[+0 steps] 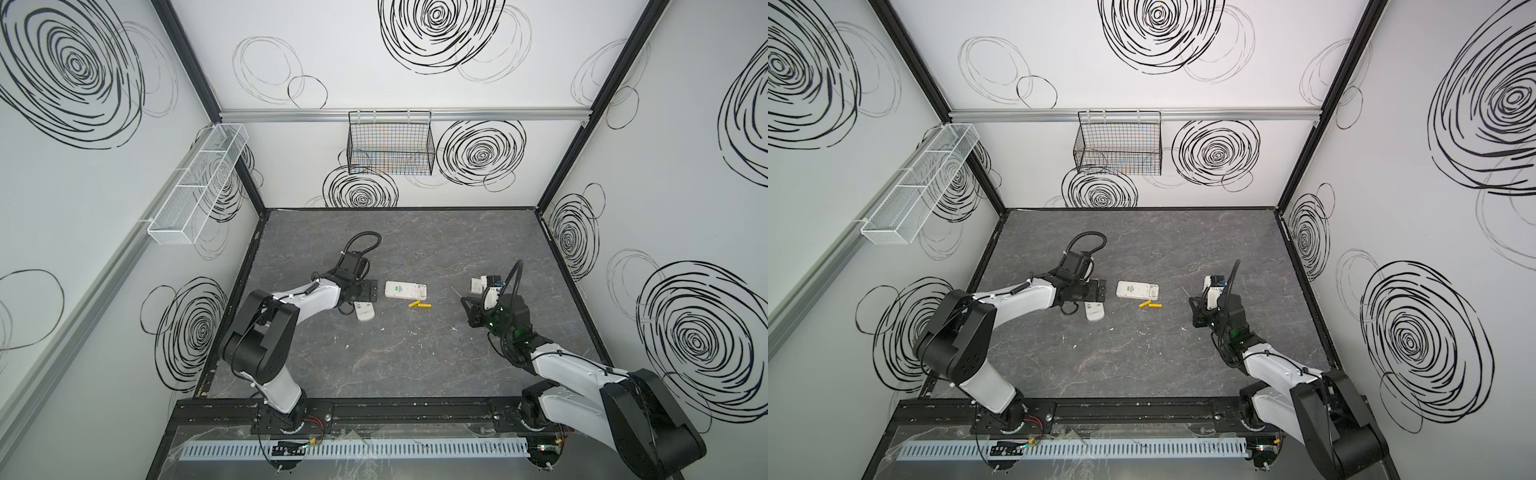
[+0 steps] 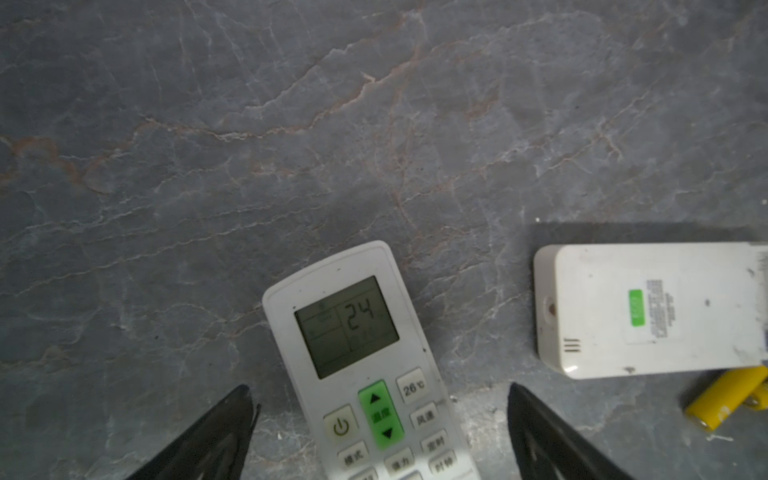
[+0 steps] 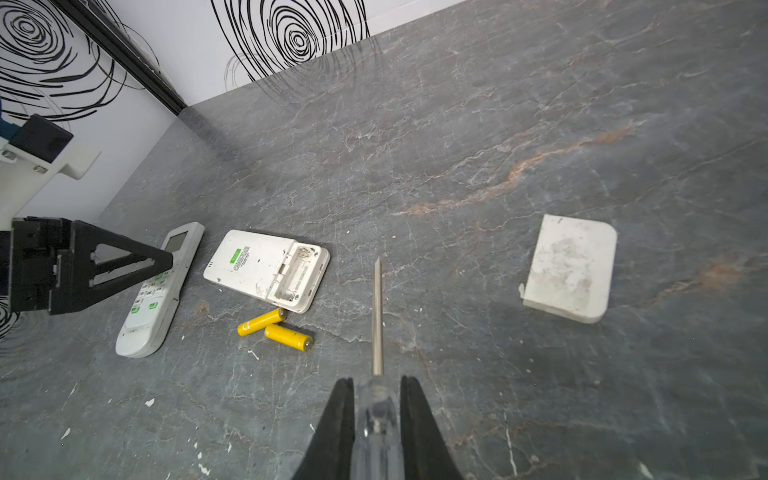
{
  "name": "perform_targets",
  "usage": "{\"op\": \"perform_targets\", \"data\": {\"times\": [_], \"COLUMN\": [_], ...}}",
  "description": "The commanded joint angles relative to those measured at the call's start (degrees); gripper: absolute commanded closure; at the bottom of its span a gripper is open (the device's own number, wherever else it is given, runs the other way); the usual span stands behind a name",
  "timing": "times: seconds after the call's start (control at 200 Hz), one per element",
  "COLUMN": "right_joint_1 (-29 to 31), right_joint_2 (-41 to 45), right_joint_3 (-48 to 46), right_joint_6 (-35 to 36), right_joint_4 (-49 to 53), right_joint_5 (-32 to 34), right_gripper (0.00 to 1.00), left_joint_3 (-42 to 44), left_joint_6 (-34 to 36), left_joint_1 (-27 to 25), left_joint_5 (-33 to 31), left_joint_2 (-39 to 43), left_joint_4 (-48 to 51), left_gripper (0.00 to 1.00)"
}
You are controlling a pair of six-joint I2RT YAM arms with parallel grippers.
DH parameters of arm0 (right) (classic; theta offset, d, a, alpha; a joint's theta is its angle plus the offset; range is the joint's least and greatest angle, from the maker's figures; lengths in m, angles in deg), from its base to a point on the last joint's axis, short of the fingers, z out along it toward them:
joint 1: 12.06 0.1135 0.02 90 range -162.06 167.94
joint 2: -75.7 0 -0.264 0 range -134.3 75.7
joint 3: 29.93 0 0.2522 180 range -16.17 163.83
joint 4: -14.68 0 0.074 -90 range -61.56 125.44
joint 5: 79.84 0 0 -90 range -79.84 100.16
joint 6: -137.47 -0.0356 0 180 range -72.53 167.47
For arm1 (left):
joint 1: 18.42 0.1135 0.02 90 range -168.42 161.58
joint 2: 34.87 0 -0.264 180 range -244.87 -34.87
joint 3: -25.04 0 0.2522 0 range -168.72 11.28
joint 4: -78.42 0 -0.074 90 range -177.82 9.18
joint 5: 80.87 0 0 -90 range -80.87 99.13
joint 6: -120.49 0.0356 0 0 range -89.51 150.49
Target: Unload the batteries from the remote control
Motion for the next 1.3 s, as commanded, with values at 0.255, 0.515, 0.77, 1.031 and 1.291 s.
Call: {"op": "perform_targets", "data": {"times": [0.255, 0.515, 0.77, 1.031, 1.291], "right_joint_1": [0.49, 0.67, 0.71, 0.57, 0.62], "right_joint_2": [-2.81, -2.64, -2.14, 2.64, 7.69], "right_joint_3": [-2.47, -4.58, -4.10, -2.36, 1.74], "right_joint_6": [-3.26, -3.21, -2.81, -2.45, -2.53], "right_joint_4": [-4.69, -5.02, -3.49, 1.08, 4.60], "right_joint_5": [3.26, 3.51, 3.30, 4.57, 2.15], "right_gripper": [0.92, 0.82, 0.67, 0.49, 0.39], "left_joint_3": [-2.73, -3.03, -4.32, -7.17, -14.50], "left_joint_6": [-2.93, -3.89, -2.13, -0.42, -3.42], "left_joint_1": [-1.82, -2.32, -4.25, -2.58, 4.59], "left_joint_5": [-2.78, -1.98, -2.85, -1.59, 9.53], "left_joint_2": [-6.54, -7.60, -5.17, -0.87, 1.93], "left_joint_4": [-0.20, 0.20, 0.37, 2.07, 3.21], "left_gripper": [0.11, 0.40, 0.50, 0.52, 0.58]}}
